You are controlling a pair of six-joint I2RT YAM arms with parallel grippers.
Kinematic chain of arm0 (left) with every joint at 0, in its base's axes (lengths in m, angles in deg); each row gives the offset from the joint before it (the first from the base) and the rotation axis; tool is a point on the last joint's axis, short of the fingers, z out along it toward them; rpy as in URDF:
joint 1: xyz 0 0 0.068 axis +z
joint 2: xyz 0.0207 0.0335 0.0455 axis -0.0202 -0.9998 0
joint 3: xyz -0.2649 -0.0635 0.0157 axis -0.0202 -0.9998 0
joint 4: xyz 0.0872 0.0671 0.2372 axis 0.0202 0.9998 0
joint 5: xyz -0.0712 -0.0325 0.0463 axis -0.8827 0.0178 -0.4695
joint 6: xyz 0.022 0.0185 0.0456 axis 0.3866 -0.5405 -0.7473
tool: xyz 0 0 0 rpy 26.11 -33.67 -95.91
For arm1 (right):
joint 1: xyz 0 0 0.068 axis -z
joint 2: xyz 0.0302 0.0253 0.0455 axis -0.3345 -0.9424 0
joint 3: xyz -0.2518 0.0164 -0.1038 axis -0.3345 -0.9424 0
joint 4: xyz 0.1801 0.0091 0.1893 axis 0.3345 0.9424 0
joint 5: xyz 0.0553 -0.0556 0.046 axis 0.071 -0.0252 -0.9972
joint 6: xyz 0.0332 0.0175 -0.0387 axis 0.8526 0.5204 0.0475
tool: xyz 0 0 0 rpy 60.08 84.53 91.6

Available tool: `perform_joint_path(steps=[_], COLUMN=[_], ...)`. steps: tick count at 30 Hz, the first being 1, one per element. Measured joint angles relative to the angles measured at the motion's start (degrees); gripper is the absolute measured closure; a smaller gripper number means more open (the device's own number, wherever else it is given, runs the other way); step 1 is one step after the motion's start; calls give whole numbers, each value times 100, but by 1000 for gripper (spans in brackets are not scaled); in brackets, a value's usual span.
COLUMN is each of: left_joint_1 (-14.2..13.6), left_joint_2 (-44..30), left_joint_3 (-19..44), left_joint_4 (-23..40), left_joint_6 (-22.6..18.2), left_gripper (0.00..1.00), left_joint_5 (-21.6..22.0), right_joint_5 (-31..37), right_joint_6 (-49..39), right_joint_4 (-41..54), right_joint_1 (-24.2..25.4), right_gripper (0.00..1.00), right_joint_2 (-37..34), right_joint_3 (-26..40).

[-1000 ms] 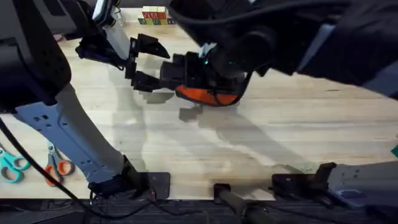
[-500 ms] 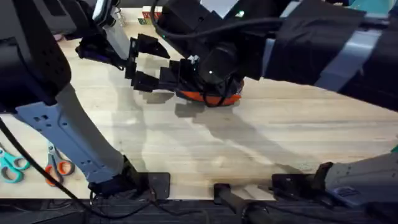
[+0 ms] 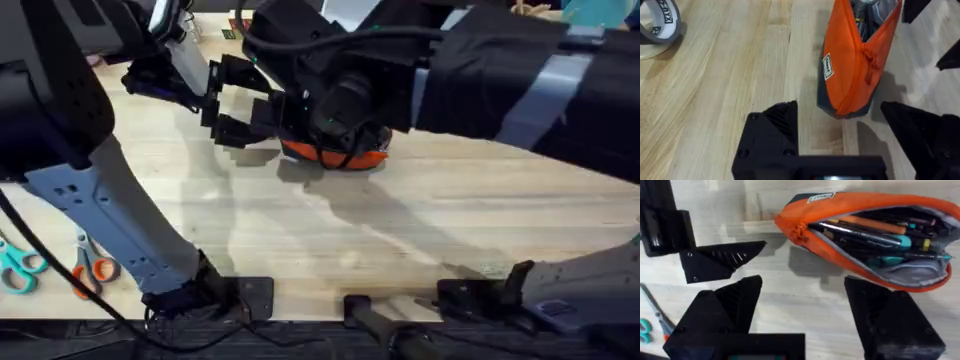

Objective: Unzip the bag, pick up the pens from the table one at a time and place them inside, then zip the bag closed.

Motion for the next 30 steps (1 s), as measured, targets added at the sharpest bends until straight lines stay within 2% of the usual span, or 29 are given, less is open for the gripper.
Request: perform_joint_path(steps=[14, 30], left_joint_1=[0, 0], left_joint_2=[-2, -2], left_joint_3=[0, 0], left_joint_4=[0, 0], left_joint_6=[-1, -1], left_gripper=[7, 7], left_joint_5=[0, 0], right_joint_5=[411, 862], right_joint_6=[38, 34], right_joint_4=[-549, -558], right_joint_1=[-182, -180], right_gripper=[5, 5], right_joint_2=[-396, -853], right_joint_3=[7, 285])
